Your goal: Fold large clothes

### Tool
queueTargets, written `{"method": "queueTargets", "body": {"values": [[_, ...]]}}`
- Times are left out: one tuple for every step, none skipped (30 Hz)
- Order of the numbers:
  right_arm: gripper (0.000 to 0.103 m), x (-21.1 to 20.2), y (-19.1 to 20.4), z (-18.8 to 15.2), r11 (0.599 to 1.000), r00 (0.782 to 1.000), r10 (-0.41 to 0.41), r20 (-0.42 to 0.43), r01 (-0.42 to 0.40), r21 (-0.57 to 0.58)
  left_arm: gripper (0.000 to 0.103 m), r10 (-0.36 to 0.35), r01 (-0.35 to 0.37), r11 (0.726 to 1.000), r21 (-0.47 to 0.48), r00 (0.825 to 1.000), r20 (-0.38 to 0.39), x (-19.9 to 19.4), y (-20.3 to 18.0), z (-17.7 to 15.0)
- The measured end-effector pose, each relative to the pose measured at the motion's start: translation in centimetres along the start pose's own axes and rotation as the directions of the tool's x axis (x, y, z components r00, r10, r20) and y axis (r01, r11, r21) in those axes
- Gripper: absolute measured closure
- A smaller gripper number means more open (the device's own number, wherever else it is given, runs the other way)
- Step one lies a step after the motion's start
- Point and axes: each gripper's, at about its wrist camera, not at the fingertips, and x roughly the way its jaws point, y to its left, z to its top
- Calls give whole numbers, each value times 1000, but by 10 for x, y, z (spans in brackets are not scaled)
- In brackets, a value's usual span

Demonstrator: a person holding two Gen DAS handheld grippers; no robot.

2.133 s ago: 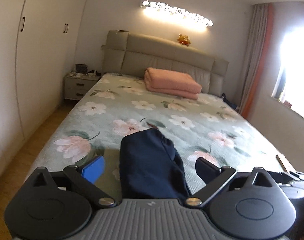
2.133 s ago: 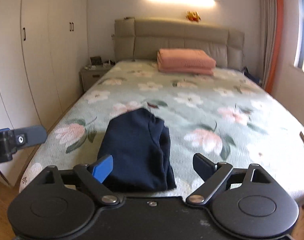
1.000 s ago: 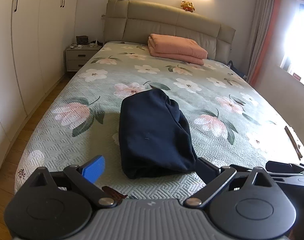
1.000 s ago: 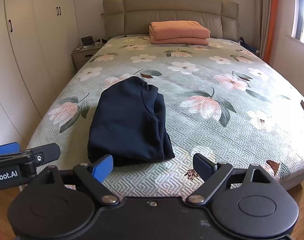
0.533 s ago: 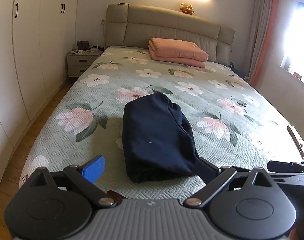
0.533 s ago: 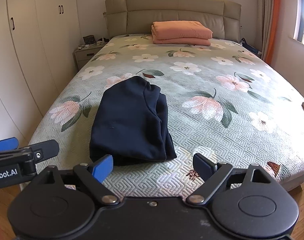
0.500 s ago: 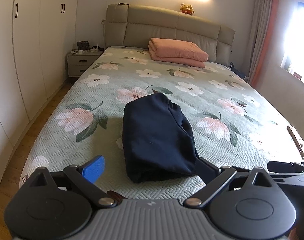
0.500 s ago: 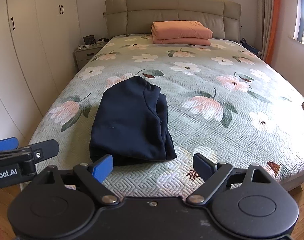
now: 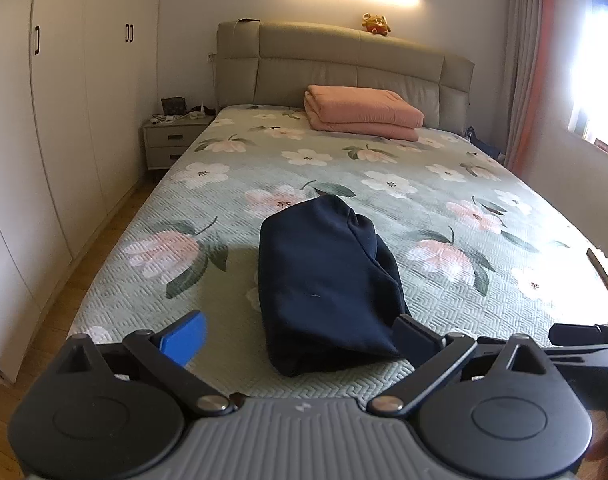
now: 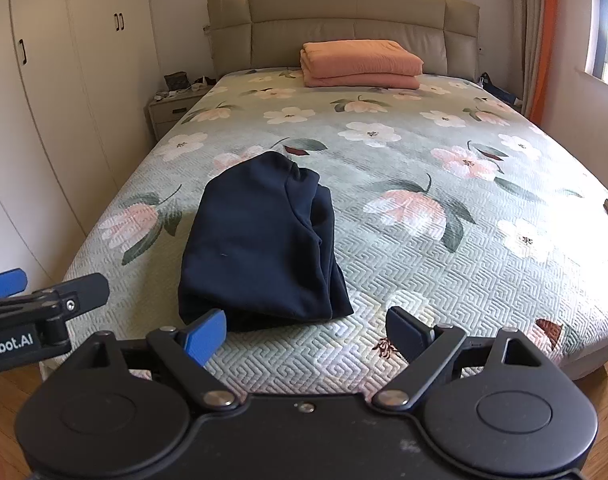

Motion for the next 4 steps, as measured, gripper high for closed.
{"method": "queueTargets", "body": {"values": [[0,0,-1,0,1000,1000,0,0,0,2,2,1,-1,1000,-3,1000,4,0,1,0],[0,0,-2,0,1000,1000,0,0,0,3,2,8,-8,1000,-3,1000,5,0,2,0],[0,0,-2,0,1000,1000,-1,0,1,5,2,15,-15,1000,-1,1000,4,1,3,0],[0,0,-3,0,1000,1000,-1,0,1,6,2,20,-20,1000,-2,1000,1,1,4,1]]}}
